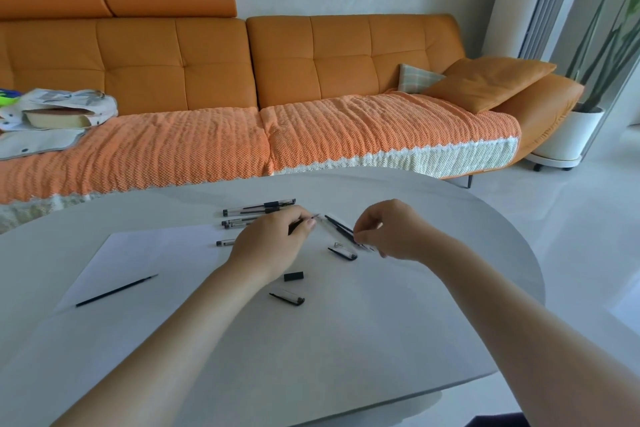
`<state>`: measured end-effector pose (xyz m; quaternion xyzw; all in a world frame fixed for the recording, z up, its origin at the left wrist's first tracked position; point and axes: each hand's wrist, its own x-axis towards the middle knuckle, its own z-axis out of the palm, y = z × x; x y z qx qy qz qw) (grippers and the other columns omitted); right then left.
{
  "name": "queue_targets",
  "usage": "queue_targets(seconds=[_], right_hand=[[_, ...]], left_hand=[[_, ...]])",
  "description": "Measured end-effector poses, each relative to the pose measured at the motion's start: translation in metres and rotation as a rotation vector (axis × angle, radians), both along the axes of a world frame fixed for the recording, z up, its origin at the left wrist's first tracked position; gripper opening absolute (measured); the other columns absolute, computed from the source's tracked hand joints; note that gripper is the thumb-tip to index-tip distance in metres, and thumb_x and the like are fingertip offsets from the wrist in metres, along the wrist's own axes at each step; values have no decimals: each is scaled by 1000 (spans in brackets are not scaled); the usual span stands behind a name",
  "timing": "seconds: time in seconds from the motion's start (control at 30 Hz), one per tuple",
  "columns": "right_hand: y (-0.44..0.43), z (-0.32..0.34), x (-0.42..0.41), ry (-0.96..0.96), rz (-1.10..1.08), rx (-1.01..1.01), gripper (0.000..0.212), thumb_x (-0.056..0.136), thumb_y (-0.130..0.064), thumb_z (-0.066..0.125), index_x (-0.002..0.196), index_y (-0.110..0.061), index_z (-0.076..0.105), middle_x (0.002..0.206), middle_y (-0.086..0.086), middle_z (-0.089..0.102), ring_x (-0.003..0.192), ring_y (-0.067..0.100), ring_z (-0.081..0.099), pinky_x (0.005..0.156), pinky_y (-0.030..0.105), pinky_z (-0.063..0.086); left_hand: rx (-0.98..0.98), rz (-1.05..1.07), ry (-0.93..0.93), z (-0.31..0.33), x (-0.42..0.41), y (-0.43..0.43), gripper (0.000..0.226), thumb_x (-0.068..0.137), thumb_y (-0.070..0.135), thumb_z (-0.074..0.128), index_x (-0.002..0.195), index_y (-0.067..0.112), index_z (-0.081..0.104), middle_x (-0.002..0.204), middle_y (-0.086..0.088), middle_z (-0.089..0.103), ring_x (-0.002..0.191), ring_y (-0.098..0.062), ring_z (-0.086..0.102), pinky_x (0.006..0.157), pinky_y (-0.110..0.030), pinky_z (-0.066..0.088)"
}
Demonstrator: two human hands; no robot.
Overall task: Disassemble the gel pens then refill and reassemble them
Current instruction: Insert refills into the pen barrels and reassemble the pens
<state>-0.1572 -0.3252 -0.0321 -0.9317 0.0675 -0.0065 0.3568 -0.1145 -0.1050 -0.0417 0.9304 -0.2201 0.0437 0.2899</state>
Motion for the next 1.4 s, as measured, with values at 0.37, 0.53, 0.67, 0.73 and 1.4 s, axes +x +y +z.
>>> queue_targets(seconds=[0.37, 0.53, 0.67, 0.73, 1.4], right_hand=[[83, 11, 13, -100, 42, 721, 7, 92, -11, 67, 97, -7, 69, 90, 6, 77, 51, 21, 62, 39, 23, 33], [104, 7, 19, -86, 79, 775, 12, 90, -13, 71, 94, -3, 72, 94, 16, 73, 57, 18, 63, 44, 25, 43], [117, 1, 20, -114, 104, 692, 4, 87, -11, 74, 87, -6, 74, 81, 7, 74, 54, 19, 63, 43, 26, 44], [123, 0, 19, -137, 95, 707, 5, 87, -10, 73, 88, -5, 74, 78, 6, 74, 53, 18, 62, 42, 26, 44], [122, 0, 16, -139, 70, 504, 6, 82, -13, 79, 87, -13, 77, 50, -4, 63, 38, 7, 48, 42, 16, 37]], left_hand=[[-44, 2, 27, 7, -1, 50, 17, 97, 49, 46, 96, 40, 61, 76, 10, 64, 73, -9, 60, 66, -35, 48], [-69, 33, 51, 6, -1, 72, 18, 97, 50, 46, 99, 41, 62, 82, 12, 67, 77, -7, 61, 73, -35, 51], [-50, 22, 9, 7, -4, 79, 17, 98, 49, 46, 90, 43, 61, 68, 11, 60, 63, -6, 54, 56, -28, 39], [-50, 21, 2, 7, -5, 83, 19, 98, 49, 46, 91, 40, 61, 70, 9, 61, 64, -8, 55, 57, -28, 40], [-62, -55, 216, 6, -3, 94, 10, 100, 32, 49, 100, 31, 59, 93, 12, 60, 81, -6, 56, 68, -23, 42]])
